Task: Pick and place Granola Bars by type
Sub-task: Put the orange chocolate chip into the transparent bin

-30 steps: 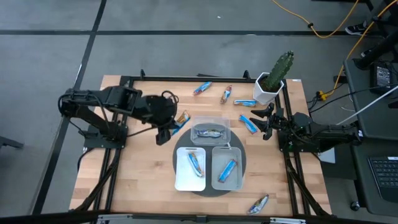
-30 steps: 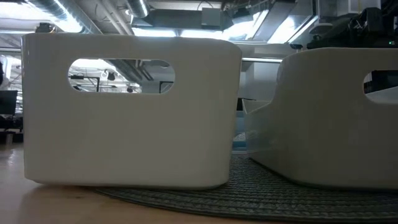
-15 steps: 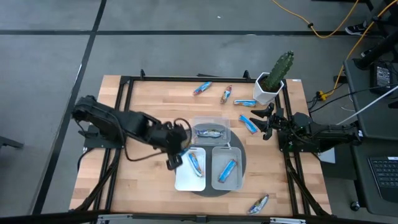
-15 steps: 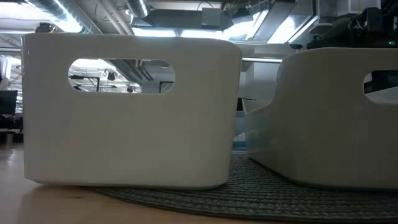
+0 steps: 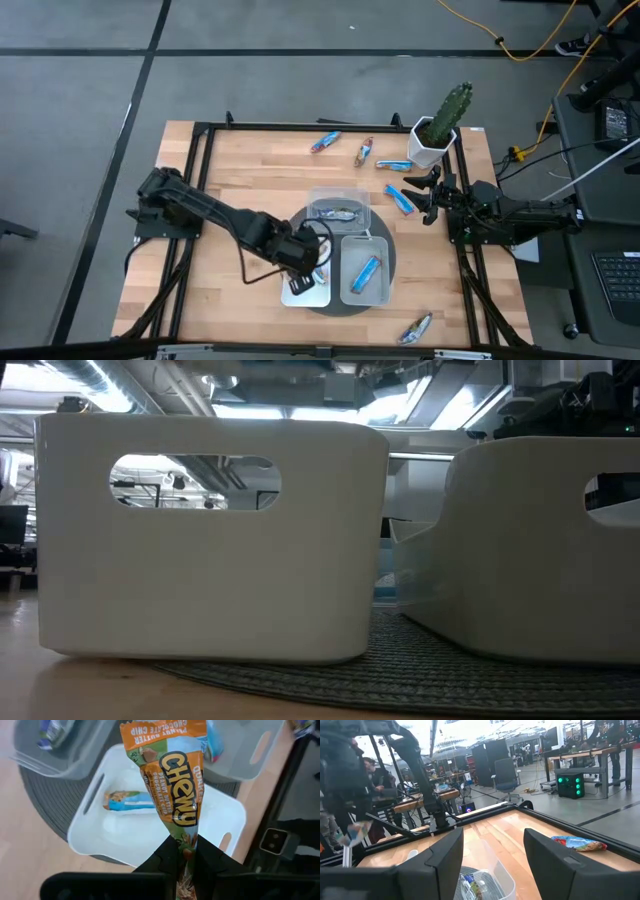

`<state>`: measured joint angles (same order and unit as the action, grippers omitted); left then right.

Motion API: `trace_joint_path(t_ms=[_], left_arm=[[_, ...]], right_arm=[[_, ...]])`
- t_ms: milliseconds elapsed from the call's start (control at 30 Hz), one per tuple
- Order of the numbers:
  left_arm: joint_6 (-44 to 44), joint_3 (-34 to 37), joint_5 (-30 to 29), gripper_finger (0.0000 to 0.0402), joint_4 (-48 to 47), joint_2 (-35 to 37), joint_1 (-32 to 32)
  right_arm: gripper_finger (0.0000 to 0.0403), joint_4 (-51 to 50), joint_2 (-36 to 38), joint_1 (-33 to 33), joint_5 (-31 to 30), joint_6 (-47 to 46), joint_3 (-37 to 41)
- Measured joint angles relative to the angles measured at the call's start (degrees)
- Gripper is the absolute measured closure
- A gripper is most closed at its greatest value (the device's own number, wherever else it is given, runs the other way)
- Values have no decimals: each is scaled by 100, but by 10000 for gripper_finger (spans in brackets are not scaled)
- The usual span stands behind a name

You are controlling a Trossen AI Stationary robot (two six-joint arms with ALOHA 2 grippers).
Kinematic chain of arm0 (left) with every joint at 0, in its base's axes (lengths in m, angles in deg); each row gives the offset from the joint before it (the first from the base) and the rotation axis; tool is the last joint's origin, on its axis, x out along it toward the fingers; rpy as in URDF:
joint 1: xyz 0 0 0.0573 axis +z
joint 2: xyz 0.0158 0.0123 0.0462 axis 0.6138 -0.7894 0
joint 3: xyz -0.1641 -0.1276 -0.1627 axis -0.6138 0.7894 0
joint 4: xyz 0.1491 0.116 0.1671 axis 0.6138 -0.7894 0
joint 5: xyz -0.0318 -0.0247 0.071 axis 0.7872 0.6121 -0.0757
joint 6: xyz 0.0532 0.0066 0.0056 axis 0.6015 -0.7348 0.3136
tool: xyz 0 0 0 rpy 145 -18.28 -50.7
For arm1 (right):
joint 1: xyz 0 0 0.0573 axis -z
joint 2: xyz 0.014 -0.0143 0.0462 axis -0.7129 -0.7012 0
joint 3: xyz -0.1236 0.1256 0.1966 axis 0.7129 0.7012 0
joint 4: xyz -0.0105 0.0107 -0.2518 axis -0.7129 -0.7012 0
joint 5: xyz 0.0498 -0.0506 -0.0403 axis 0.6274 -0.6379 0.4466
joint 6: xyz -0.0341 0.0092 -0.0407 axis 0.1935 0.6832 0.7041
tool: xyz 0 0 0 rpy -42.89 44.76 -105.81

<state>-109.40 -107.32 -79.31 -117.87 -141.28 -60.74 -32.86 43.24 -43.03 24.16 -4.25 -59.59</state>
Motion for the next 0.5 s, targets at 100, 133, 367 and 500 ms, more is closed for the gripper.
trace_joint_path(t_ms=[100, 133, 367, 500], left_arm=[[4, 0, 189, 379, 5, -271, 2], [35, 0, 246, 379, 7, -362, 4], [47, 2, 477, 379, 22, -873, 9], [16, 2, 621, 379, 189, -1096, 55]], right_arm=[[193, 0, 0, 0, 1, 1, 0], [193, 0, 1, 0, 1, 0, 0], [193, 0, 0, 0, 1, 0, 0], [193, 0, 0, 0, 1, 1, 0]])
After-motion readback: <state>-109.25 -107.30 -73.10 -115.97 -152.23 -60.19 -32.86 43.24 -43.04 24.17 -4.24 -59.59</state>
